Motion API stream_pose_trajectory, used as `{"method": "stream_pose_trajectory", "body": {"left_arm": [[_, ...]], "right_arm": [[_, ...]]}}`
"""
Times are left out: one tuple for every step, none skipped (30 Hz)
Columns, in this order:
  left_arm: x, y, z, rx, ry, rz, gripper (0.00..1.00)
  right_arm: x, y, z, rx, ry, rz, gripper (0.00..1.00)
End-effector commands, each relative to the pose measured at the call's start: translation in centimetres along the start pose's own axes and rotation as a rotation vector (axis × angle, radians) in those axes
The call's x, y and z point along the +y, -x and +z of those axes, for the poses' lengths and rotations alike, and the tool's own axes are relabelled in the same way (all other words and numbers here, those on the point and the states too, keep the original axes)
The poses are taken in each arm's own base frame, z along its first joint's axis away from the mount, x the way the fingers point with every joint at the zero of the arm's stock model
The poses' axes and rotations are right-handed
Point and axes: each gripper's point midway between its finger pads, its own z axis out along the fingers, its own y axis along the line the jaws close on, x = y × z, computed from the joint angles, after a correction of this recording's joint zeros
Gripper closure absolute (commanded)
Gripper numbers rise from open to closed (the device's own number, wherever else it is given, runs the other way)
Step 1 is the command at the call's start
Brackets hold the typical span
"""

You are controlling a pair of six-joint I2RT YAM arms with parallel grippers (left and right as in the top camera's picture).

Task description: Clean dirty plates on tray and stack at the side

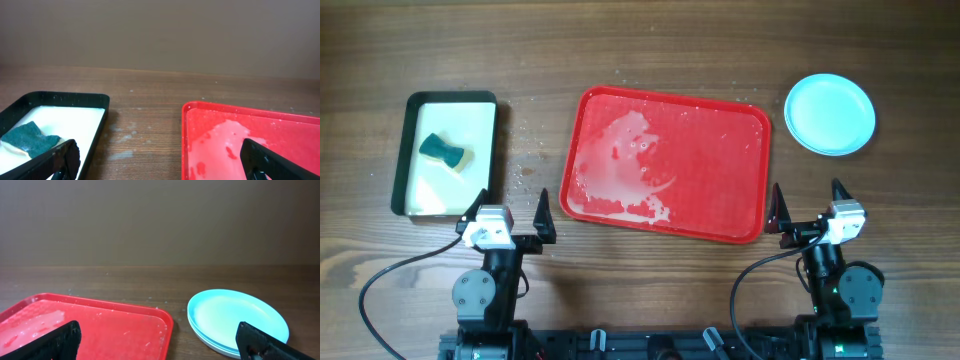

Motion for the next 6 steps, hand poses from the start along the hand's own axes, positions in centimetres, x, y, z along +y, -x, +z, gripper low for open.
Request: {"method": "stream_pose_trajectory", "body": {"left_arm": [[0.32, -0.12, -0.02, -0.003, 0.015, 0.015, 0.0], [0.32, -0.12, -0.02, -0.003, 0.015, 0.015, 0.0], [0.32, -0.11, -0.02, -0.003, 0.015, 0.015, 0.0], [0.32, -0.12, -0.02, -0.003, 0.015, 0.015, 0.0], [0.32, -0.11, -0.02, -0.003, 0.015, 0.015, 0.0], [0.32, -0.11, -0.02, -0.003, 0.015, 0.015, 0.0]], "right_arm": [[0.08, 0.21, -0.04, -0.011, 0.002, -0.011, 0.0], [0.08, 0.21, -0.04, -0.011, 0.002, -0.011, 0.0], [0.08, 0.22, -0.05, -0.011, 0.002, -0.011, 0.0], [0.08, 0.21, -0.04, -0.011, 0.002, -0.011, 0.0], [0.08, 0.21, -0.04, -0.011, 0.002, -0.011, 0.0], [0.08, 0.21, -0.04, -0.011, 0.002, -0.011, 0.0]]}}
